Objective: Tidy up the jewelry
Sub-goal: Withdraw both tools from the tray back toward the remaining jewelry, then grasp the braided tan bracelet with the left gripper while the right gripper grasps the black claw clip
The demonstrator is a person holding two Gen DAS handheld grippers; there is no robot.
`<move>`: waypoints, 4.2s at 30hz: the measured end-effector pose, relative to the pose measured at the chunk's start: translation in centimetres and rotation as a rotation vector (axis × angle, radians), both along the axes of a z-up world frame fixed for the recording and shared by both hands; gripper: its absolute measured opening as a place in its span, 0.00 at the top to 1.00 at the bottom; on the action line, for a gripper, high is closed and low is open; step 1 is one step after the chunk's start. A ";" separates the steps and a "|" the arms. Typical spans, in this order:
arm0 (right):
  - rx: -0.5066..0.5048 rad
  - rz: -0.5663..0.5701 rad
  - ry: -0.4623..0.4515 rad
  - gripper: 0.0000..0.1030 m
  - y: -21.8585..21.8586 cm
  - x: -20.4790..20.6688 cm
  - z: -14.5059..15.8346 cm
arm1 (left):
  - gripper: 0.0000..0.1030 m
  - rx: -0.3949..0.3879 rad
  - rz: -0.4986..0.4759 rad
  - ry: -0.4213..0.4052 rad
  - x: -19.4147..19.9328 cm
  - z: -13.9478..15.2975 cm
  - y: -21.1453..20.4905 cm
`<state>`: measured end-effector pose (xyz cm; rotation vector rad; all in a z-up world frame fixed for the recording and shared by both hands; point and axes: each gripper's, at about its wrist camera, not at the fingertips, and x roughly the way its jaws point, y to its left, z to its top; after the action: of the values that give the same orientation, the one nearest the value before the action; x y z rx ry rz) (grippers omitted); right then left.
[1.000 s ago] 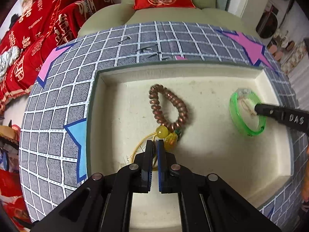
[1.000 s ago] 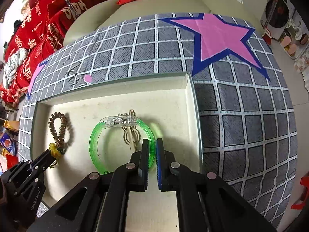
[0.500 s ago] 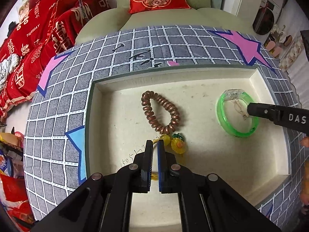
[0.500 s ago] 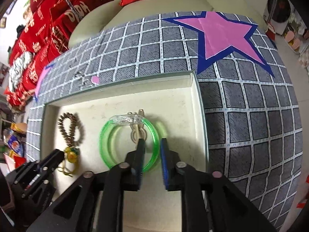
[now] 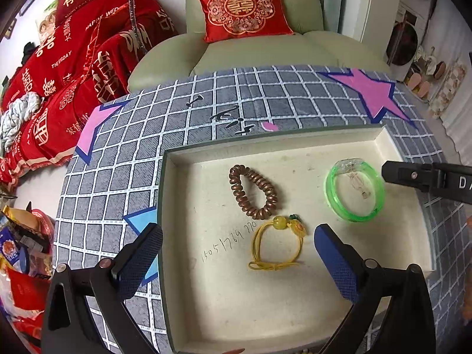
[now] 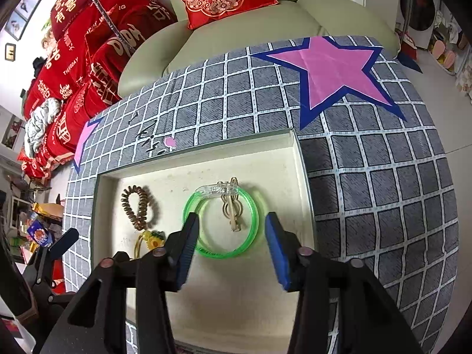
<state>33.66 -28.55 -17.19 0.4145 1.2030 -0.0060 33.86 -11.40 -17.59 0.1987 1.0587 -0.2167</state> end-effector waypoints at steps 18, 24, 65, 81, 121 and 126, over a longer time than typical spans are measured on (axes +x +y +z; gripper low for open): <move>0.076 -0.014 -0.040 0.00 1.8 -7.2 3.4 | 0.00 0.012 -0.016 0.037 -8.2 2.3 4.0; 0.084 -0.006 -0.028 0.00 2.8 -11.0 4.4 | 0.00 0.019 -0.023 0.088 -12.2 1.9 6.4; -0.029 -0.068 0.385 0.00 7.0 -30.1 -2.5 | 0.00 0.044 -0.121 0.388 -29.1 -4.7 8.8; -0.039 -0.043 0.388 0.25 8.1 -29.1 -4.4 | 0.09 0.069 -0.144 0.384 -29.3 -7.9 5.1; -0.022 -0.044 0.264 0.76 6.9 -25.8 0.5 | 0.81 -0.173 -0.149 0.320 -24.1 0.7 9.1; -0.023 -0.034 0.217 0.76 6.2 -24.5 2.2 | 0.81 -0.193 -0.134 0.273 -22.4 2.9 9.8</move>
<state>9.18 -22.33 -14.96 0.4218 1.4085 -0.0963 11.49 -1.62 -14.69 0.0666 1.2887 -0.4750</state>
